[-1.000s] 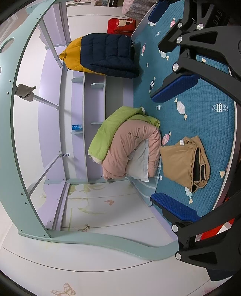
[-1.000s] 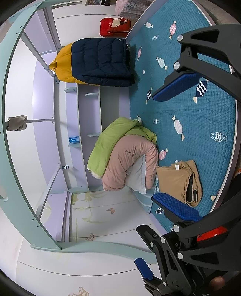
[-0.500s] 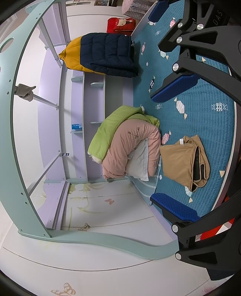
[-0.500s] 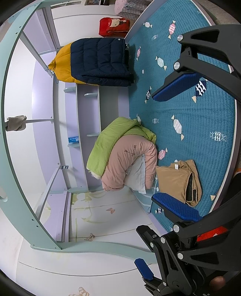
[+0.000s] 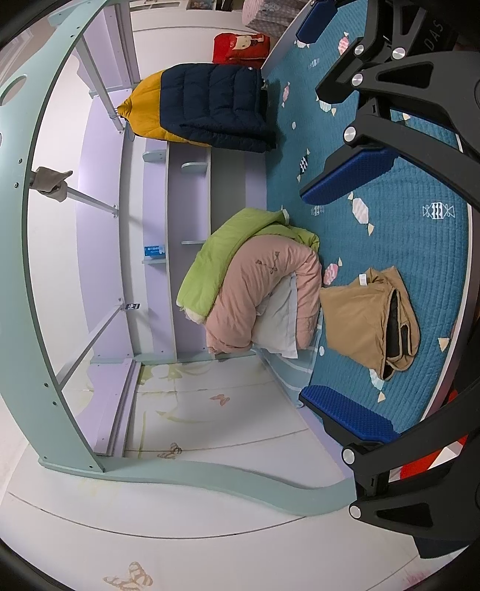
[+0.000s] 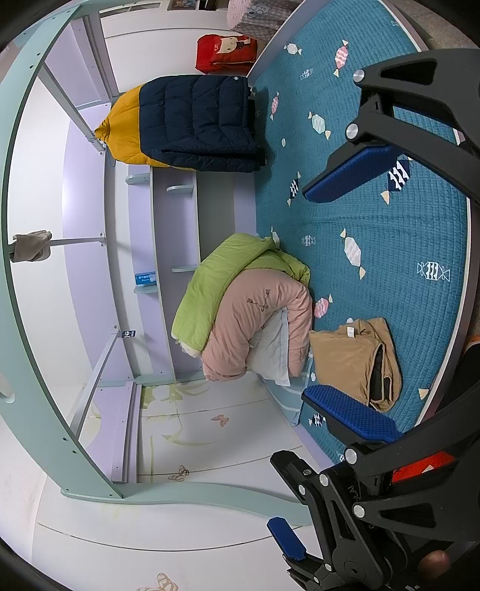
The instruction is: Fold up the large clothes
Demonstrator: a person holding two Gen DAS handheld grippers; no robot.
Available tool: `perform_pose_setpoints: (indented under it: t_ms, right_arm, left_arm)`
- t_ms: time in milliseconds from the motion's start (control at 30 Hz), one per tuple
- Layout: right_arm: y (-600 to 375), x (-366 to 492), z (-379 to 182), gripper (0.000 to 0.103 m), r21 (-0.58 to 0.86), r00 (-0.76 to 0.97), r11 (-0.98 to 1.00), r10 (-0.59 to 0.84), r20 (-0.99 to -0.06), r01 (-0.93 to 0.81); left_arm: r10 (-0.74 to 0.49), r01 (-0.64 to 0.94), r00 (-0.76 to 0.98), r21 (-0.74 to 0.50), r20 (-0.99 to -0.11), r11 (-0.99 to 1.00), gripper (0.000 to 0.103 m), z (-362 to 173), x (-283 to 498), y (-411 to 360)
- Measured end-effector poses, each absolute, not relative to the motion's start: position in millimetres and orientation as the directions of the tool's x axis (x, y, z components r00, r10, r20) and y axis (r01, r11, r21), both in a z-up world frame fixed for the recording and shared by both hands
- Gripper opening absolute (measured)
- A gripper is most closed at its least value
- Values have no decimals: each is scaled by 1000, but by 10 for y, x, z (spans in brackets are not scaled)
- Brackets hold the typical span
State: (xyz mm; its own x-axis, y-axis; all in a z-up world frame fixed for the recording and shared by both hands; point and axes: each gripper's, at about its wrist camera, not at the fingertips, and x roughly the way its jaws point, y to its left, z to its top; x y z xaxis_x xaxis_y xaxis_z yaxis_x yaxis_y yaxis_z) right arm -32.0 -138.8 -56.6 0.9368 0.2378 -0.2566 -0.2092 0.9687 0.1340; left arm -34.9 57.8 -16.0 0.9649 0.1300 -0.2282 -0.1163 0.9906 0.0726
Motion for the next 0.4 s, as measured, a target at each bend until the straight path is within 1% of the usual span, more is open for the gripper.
perform_pose_setpoints:
  t_ms: [167,300,400]
  right_arm:
    - [-1369,-297,-600,96,143,933,967,243,-265,-212]
    - [-1334,-236,-653,96,140,928,968,242,-282,-210]
    - [-1330,-152,-693,96,143,924,968,241,-298,-207]
  left_arm:
    - [141,-127,966,78,-218,989,98,-200,-362,640]
    - [138,-129,965,54,-224,990,98,-230,-336,682]
    - [150,-138,962,70,-229,988,98,-263,-255,692]
